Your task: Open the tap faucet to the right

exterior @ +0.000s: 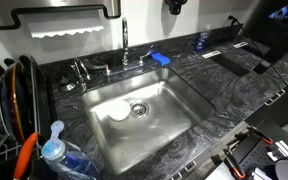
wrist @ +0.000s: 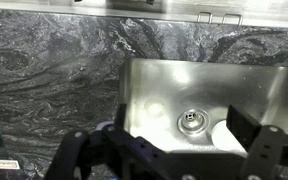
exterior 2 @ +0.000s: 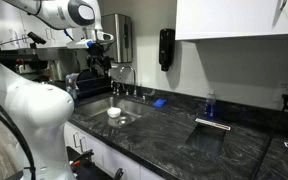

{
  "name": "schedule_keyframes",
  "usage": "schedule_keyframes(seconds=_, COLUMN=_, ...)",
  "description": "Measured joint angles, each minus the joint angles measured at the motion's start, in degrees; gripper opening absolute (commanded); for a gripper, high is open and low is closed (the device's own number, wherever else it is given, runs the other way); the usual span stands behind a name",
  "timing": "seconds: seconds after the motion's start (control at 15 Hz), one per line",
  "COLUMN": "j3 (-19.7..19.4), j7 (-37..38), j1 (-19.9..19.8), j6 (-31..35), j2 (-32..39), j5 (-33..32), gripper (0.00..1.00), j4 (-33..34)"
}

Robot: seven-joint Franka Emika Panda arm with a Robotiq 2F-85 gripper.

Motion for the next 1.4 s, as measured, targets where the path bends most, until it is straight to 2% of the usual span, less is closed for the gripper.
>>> schedule_keyframes(seconds=1.2, j3=0.00, j7=0.00, j1=0.00, j6=0.00, j2=-0.01, j5=0.00, gripper=1.00, j4=0.01)
schedule_keyframes(seconds=1.4, j3=-0.34, j7=-1.48, j1=-0.09, j6=1.57, j2=0.15, j5=-1.15, gripper=1.00, j4=0.04)
